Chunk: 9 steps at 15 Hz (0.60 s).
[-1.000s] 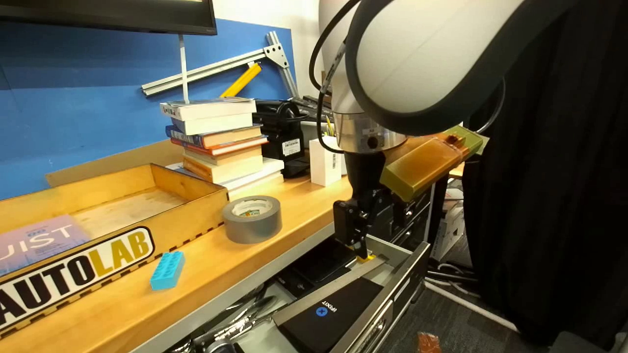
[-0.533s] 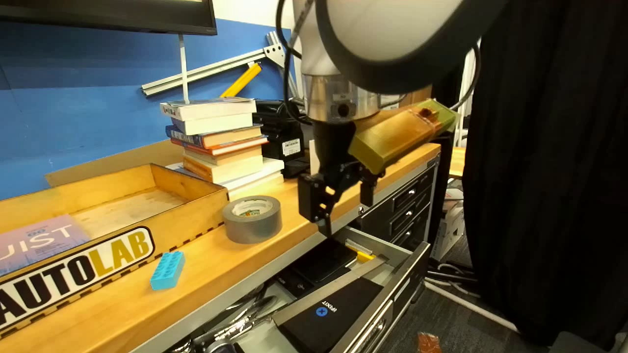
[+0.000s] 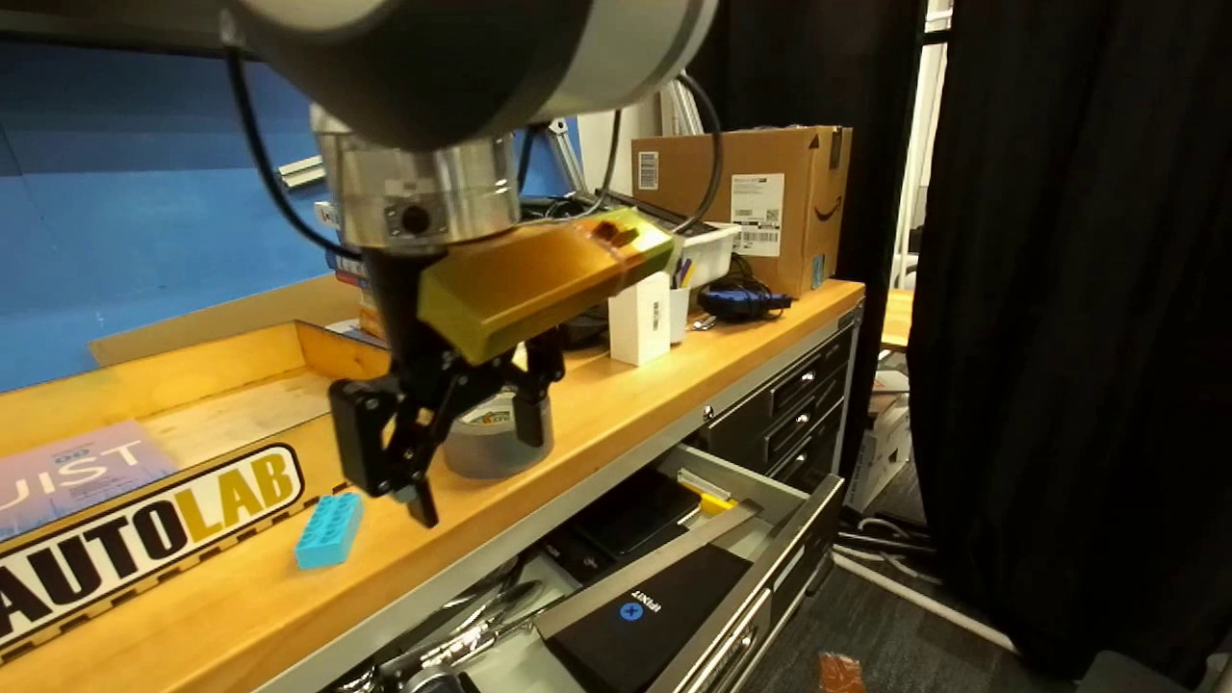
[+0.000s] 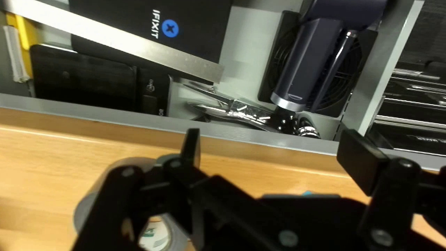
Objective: Put the blue lego brick in the open drawer then close the drawer
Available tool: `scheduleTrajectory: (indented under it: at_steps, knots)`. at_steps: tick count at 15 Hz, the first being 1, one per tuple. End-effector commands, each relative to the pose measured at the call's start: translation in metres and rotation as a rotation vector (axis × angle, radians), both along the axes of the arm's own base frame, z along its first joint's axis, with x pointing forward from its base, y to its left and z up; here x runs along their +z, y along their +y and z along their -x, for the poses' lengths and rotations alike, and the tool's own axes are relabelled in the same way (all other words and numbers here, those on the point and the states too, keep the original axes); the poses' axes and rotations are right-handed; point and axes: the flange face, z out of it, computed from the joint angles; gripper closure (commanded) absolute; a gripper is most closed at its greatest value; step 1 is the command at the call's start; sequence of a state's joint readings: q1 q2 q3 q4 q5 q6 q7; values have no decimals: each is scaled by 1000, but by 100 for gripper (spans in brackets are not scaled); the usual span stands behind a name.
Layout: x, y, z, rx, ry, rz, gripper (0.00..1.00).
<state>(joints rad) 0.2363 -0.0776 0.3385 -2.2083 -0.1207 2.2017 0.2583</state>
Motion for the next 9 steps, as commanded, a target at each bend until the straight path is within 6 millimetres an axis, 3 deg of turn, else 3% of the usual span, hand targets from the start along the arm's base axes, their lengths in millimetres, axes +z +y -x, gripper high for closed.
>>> scheduleTrajectory:
  at_steps: [1,5,9]
  knots:
    - [-17,47,-28,-25,-9,41,0]
    - [-34,81,-47,-72,-21,42,0]
    - [-45,98,-72,-121,-58,38,0]
